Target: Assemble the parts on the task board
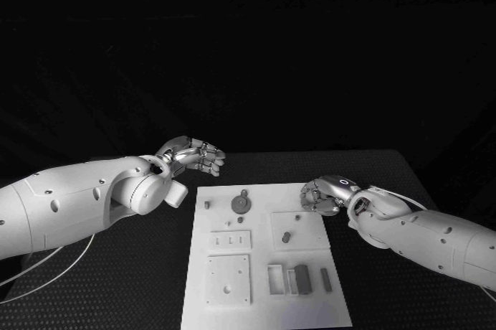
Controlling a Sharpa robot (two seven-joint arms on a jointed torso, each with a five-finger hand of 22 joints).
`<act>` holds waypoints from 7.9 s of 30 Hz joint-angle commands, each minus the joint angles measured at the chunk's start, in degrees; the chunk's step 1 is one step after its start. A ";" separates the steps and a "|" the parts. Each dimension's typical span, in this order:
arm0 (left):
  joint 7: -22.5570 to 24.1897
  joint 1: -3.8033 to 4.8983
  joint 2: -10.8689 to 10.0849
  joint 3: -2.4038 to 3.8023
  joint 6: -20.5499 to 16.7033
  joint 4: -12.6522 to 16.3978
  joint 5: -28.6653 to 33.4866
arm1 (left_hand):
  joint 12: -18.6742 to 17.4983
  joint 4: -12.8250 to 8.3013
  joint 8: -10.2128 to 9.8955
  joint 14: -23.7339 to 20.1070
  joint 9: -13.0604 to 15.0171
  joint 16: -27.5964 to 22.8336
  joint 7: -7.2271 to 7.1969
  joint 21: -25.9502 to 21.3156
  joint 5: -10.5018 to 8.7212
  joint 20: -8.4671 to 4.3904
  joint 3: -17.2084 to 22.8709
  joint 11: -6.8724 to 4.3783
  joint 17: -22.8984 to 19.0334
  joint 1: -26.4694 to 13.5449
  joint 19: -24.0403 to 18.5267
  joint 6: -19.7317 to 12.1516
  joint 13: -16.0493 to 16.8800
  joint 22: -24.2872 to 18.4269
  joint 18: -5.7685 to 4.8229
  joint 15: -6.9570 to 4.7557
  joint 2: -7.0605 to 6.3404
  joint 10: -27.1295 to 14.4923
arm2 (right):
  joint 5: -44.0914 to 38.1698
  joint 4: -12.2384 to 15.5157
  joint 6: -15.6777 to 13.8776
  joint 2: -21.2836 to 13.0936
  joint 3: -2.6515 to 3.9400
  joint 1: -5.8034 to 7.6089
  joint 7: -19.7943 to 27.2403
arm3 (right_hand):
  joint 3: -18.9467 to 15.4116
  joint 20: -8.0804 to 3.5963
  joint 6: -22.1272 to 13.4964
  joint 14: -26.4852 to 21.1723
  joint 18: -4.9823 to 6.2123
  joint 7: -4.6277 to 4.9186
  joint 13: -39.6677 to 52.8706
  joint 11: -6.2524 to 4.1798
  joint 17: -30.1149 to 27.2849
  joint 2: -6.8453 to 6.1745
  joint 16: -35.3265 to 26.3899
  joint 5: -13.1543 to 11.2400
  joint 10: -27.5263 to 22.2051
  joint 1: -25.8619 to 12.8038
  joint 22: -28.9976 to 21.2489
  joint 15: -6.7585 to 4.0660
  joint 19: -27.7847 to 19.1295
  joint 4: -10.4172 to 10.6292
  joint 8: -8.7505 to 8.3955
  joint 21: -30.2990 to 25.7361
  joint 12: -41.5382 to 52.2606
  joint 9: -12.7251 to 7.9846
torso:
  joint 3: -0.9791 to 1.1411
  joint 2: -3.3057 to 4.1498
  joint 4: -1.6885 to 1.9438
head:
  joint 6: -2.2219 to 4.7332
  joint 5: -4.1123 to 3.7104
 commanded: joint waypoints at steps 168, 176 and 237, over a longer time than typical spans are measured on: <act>-33.35 -2.09 2.96 -1.56 8.08 5.21 -28.13 | 0.85 -0.63 1.04 5.81 -0.18 -1.45 -3.59 0.30 -0.03 -2.78 1.90 -4.10 12.47 -7.30 0.95 9.63 6.88 6.90 -0.72 -2.89 7.53 9.37 | 32.31 7.96 -5.32 -1.15 6.14 6.46 -0.53 | -7.46 2.14 -7.28 -10.40 2.01 4.92 -0.73 4.74 -6.37 -8.10 -2.27 0.23 -7.24 -5.89 0.74 4.20 -4.94 2.01 -7.45 -2.83 -2.30 -2.61 | -0.39 -2.89 -0.60 | -2.10 1.46; -39.10 -2.88 2.22 -1.57 11.71 8.02 -36.56 | 1.18 -0.90 1.11 6.50 0.06 -1.31 -3.76 0.60 -0.02 -3.11 2.18 -4.42 13.41 -7.42 0.60 10.02 7.62 7.86 -1.09 -3.23 7.54 10.09 | 33.22 4.29 -4.48 -0.43 6.15 7.99 -0.88 | -7.73 2.15 -7.26 -10.45 2.01 4.90 -0.80 4.71 -6.39 -7.82 -2.22 0.23 -7.28 -5.94 0.78 4.18 -4.99 1.91 -7.39 -2.83 -2.23 -2.61 | -0.40 -2.85 -0.26 | -2.88 1.20; -40.44 -8.05 8.63 -1.53 12.24 1.55 -42.01 | 7.89 -0.93 1.47 7.01 2.56 4.95 -4.80 2.88 -0.04 -4.81 3.94 -6.45 16.71 -12.04 0.46 12.11 16.78 14.12 -1.82 -4.65 7.90 10.47 | 33.16 4.86 -2.74 0.36 6.16 8.38 -1.67 | -8.47 2.12 -7.28 -10.50 2.01 4.87 -1.03 4.68 -6.44 -6.86 -1.96 0.23 -7.36 -5.67 0.89 4.14 -5.02 1.16 -7.26 -2.77 -1.90 -2.64 | -0.49 -2.88 -0.33 | -5.23 0.47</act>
